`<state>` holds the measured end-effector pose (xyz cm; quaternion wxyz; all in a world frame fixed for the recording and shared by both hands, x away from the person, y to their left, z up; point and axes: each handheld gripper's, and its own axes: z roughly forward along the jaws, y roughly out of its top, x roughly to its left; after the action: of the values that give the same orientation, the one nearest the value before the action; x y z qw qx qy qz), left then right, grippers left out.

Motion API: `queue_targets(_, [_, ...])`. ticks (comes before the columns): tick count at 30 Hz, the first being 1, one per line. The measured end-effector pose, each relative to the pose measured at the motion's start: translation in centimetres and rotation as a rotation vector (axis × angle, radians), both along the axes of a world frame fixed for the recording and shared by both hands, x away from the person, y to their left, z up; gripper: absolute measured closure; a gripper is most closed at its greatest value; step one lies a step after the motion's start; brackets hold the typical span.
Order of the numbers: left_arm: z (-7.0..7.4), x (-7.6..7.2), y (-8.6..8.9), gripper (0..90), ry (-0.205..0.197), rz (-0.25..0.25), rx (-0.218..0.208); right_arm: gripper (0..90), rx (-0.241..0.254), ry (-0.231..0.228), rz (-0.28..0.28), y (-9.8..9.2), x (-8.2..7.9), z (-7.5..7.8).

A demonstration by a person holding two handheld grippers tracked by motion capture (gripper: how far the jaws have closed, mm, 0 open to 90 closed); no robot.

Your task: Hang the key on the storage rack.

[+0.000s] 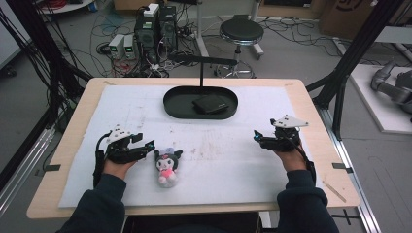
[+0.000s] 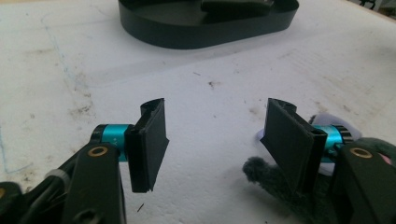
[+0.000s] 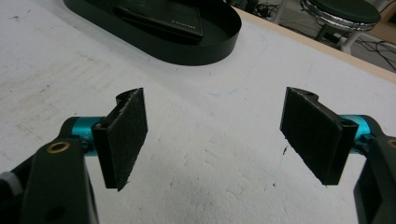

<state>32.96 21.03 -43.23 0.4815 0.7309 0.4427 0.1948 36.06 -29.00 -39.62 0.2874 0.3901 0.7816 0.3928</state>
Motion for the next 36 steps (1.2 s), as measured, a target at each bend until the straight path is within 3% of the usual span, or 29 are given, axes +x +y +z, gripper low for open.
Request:
queue_targets(2, [-0.1, 0.1, -0.2, 40.3, 0.019, -0.008, -0.001, 23.6, -0.003, 0.004, 0.002, 0.0, 0.1, -0.1])
queue_targets(7, [0.7, -0.7, -1.2, 40.2, 0.036, -0.068, -0.057, 23.8, -0.013, 0.003, 0.007, 0.2, 0.0, -0.1])
queue_targets(11, [1.0, -1.2, -2.4, 36.8, 0.037, -0.106, -0.039, 23.9, -0.011, 0.008, 0.004, 0.1, 0.0, -0.1])
queue_targets(16, [0.6, -1.2, -3.6, 36.8, 0.097, -0.169, -0.058, 24.2, -0.012, 0.009, 0.009, 0.2, -0.1, -0.1])
queue_targets(19, [0.5, -1.2, -3.9, 35.2, 0.114, -0.179, -0.060, 24.2, -0.011, 0.008, 0.011, 0.1, 0.0, -0.1])
queue_targets(25, [-0.2, -1.1, -4.8, 35.4, 0.165, -0.219, -0.104, 24.5, -0.010, 0.013, 0.013, 0.2, 0.0, -0.2])
queue_targets(26, [-0.2, -1.0, -4.9, 42.0, 0.168, -0.230, -0.111, 24.5, -0.011, 0.013, 0.013, 0.2, 0.0, -0.2])
queue_targets(27, [-0.3, -1.0, -5.0, 42.0, 0.171, -0.246, -0.116, 24.5, -0.011, 0.013, 0.013, 0.2, 0.0, -0.2])
queue_targets(29, [-0.2, -1.0, -5.2, 50.9, 0.172, -0.274, -0.120, 24.5, -0.012, 0.014, 0.015, 0.3, 0.0, -0.2])
queue_targets(33, [0.1, -0.9, -5.2, 79.7, 0.147, -0.290, -0.084, 24.5, -0.011, 0.013, 0.014, 0.3, -0.1, -0.2])
queue_targets(36, [0.1, -0.7, -4.8, 81.3, 0.161, -0.290, -0.101, 24.5, -0.011, 0.013, 0.014, 0.2, -0.1, -0.2])
